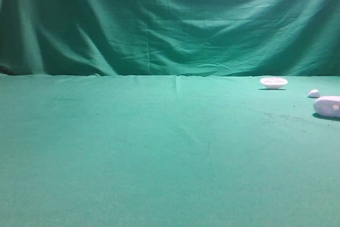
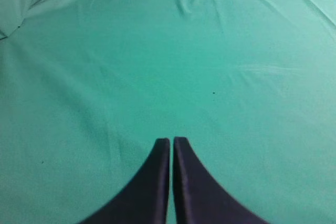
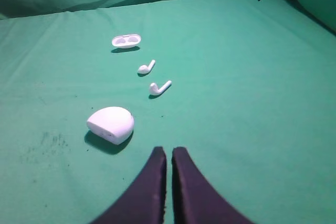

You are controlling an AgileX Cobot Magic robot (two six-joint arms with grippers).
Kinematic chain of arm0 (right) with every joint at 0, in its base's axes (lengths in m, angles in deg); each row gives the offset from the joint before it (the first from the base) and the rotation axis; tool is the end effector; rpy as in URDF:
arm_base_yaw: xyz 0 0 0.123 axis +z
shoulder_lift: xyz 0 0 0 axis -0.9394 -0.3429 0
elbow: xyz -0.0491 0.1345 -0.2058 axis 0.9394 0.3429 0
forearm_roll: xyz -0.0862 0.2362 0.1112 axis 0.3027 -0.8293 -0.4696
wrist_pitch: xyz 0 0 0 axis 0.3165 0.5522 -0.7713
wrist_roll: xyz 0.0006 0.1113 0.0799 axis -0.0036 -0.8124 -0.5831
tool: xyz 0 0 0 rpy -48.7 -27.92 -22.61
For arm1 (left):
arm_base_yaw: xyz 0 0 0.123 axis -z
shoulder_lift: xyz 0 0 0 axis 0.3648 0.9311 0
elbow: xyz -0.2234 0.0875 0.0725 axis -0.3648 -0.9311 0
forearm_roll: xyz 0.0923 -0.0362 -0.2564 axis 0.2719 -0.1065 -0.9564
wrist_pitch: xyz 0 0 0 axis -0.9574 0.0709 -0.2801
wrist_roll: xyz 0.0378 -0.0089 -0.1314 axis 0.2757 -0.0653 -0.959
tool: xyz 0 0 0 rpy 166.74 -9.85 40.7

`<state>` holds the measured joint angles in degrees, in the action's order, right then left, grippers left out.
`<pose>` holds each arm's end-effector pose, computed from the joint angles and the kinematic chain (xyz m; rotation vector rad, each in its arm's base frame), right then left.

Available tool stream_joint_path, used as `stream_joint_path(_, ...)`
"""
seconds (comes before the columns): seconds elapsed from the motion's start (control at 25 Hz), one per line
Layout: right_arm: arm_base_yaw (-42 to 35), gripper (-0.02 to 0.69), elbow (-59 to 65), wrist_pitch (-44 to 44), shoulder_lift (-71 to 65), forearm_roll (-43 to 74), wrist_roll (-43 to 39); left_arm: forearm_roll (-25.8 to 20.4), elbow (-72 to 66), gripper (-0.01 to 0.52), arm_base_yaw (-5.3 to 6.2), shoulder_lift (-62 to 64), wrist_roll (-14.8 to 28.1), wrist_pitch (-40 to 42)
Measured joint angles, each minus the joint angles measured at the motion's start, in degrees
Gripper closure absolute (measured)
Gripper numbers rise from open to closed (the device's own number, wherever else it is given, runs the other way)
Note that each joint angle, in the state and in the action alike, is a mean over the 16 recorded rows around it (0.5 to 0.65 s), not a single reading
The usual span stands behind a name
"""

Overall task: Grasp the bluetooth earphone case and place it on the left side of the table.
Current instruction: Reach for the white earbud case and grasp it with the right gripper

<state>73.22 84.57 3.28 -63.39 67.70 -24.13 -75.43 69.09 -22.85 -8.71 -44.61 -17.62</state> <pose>0.1543 0.0027 0.1557 -0.0081 1.8835 0.0079 0.1556 0.0024 0.1651 -0.0241 1.8361 0.0010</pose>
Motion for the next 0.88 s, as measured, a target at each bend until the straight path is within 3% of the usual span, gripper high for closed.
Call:
stream_joint_path(0.52,0.0,0.665,-0.1,-0.8,0.0,1.4,0.6,0.0,0.0,0.514,0.00,0.0,0.0,0.0)
stream_joint_path(0.88,0.0,0.665,0.0,-15.4,0.0,2.2,0.2,0.0,0.0,0.514,0.00,0.0,0.0,0.0)
